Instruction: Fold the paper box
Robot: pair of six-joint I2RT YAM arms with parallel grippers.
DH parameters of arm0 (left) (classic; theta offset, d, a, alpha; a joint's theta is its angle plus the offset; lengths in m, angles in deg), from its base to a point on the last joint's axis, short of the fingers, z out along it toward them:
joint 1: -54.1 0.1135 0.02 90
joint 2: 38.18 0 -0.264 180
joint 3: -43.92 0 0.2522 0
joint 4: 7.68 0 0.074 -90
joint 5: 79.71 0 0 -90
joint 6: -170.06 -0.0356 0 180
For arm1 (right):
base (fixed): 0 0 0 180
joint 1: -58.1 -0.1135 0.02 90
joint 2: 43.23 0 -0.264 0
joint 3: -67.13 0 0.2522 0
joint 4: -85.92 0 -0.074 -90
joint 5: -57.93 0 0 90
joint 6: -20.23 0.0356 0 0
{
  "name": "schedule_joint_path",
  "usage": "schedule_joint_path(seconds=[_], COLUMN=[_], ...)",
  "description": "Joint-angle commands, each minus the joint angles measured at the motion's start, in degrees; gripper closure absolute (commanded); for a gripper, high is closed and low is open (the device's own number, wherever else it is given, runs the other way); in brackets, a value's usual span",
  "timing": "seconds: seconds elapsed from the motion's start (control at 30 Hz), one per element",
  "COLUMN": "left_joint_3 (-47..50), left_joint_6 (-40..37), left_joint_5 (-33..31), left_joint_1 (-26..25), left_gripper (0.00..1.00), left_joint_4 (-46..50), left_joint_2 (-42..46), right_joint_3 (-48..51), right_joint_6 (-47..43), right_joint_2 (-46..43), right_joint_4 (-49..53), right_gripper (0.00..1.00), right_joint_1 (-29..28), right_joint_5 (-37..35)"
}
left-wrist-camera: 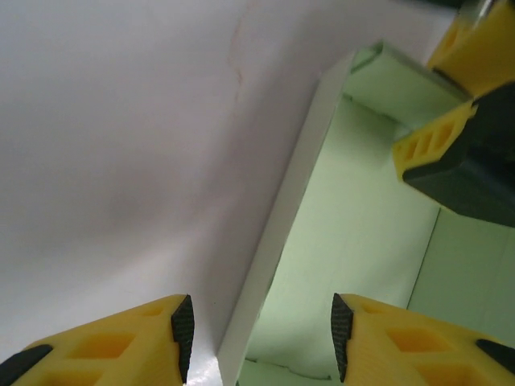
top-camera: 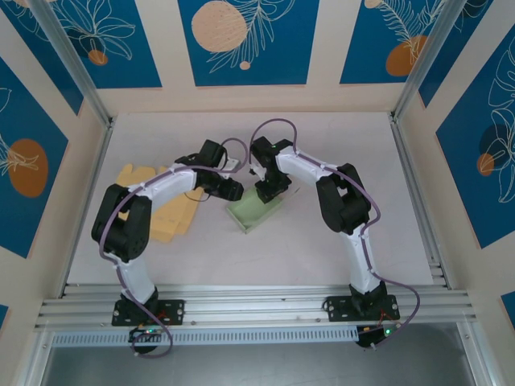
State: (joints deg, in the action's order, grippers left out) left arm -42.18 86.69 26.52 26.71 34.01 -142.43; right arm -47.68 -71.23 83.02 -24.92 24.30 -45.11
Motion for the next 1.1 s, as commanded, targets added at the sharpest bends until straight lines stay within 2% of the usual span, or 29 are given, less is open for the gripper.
schedule_joint_path(seconds=[0.0,0.3,0.53,0.73,0.83,0.93,1.07], left_joint_3=[0.88,-1.23,-0.78,0.25,0.86,2.24,4.11], left_joint_6=[-2.04,-2.39,-0.37,3.11,6.43,10.58,16.8], left_joint_5=[3.1,1.73,0.6,-0.94,-1.81,-2.48,-4.58], left_joint_1=[-0.53,-1.41,-1.46,-1.59,-1.53,-1.81,-2.71], left_gripper=[0.5,0.57,0.68,0.76,0.81,0.85,0.87], left_joint_4=[-1.26,-0.43,-1.09,-2.44,-3.44,-5.5,-7.67], left_joint_2=[-1.19,-5.03,-5.54,-4.87,-4.33,-3.3,-2.13], right_joint_3=[-2.16,-3.45,-1.86,12.78,21.68,28.39,30.69], right_joint_6=[0.77,5.93,18.36,34.77,41.69,46.12,47.29], right_joint_2=[-2.03,-8.46,-23.06,-42.35,-51.08,-56.17,-57.01], right_joint_4=[1.91,2.78,4.46,0.79,-3.2,-7.18,-7.36], right_gripper=[0.55,0.47,0.41,0.36,0.35,0.34,0.34], right_joint_1=[-0.04,0.95,1.41,0.39,-0.32,-0.7,-0.93], right_joint_5=[2.74,2.75,-3.5,-6.16,-4.72,-1.74,-1.38])
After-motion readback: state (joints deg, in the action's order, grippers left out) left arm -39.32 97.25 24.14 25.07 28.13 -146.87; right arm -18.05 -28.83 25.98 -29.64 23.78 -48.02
